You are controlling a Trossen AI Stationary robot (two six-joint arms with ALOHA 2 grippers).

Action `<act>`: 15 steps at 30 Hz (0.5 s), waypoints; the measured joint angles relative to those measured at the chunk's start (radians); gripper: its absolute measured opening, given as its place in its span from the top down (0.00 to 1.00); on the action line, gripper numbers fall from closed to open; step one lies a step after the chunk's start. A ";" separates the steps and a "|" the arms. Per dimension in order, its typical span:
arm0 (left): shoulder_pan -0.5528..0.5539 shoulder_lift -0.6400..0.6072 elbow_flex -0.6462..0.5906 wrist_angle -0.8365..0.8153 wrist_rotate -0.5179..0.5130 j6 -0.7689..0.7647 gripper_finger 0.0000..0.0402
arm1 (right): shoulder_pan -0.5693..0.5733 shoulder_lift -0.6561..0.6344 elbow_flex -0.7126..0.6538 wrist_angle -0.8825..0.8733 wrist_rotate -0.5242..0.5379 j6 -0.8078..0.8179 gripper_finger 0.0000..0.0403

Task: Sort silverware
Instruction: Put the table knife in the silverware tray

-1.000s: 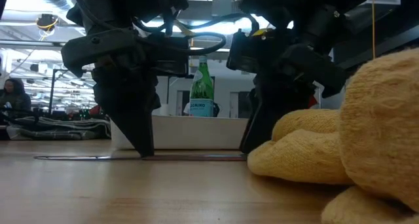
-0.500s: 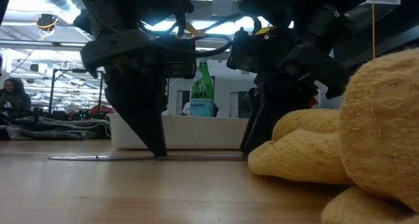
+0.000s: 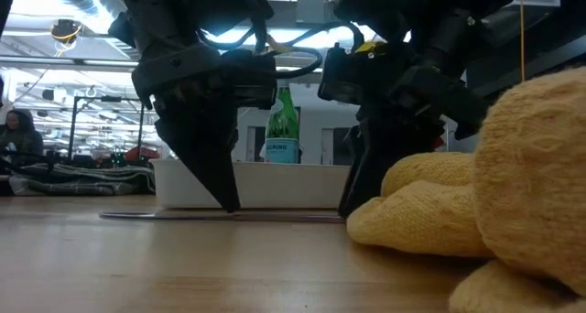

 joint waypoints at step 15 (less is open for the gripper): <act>0.001 -0.030 0.001 0.000 0.007 -0.003 1.00 | 0.000 0.041 0.003 -0.026 0.012 0.011 0.71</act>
